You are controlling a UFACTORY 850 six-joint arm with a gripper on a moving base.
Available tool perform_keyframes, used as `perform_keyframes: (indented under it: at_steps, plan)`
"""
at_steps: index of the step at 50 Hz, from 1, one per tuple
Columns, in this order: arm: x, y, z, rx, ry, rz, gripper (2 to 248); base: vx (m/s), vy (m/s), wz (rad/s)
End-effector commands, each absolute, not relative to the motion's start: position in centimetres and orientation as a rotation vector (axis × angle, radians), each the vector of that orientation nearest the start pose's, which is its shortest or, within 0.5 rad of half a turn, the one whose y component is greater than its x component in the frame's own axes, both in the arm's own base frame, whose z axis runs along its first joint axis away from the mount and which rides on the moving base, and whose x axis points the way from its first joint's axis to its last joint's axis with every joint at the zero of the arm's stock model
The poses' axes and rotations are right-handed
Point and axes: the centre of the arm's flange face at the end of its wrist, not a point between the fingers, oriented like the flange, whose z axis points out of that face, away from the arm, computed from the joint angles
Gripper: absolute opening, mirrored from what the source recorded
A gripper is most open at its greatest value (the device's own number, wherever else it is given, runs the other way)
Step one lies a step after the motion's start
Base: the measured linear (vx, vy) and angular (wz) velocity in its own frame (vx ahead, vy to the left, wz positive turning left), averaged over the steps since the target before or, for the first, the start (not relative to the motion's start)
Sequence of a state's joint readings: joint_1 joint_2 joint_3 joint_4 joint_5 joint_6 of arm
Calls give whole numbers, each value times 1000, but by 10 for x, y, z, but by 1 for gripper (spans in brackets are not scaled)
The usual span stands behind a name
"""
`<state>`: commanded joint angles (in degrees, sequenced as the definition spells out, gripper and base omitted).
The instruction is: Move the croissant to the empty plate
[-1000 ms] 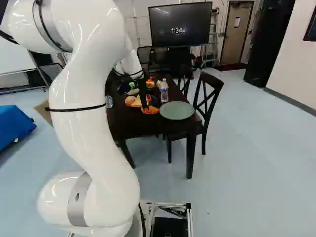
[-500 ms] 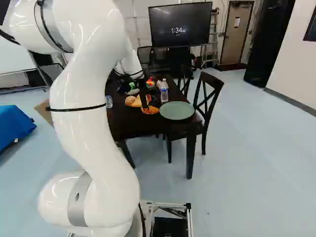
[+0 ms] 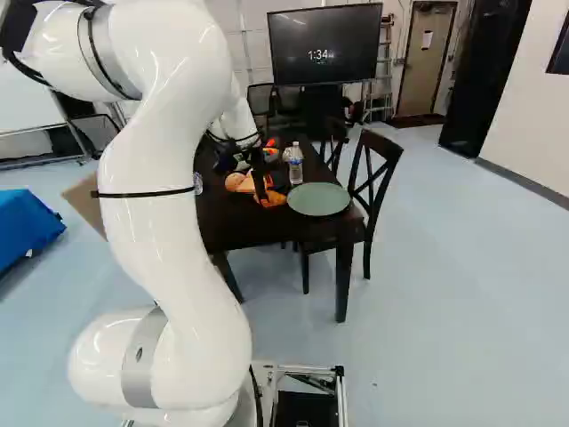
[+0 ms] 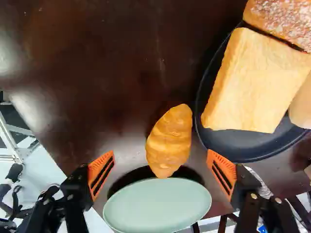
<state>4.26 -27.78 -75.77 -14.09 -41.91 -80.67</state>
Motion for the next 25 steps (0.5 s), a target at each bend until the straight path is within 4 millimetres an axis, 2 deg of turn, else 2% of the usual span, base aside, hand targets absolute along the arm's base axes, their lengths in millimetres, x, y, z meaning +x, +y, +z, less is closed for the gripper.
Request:
perform_keyframes:
  at_steps: [25]
  plan:
    - [611, 31, 441, 1990, 2171, -45, 247, 0, 0, 0]
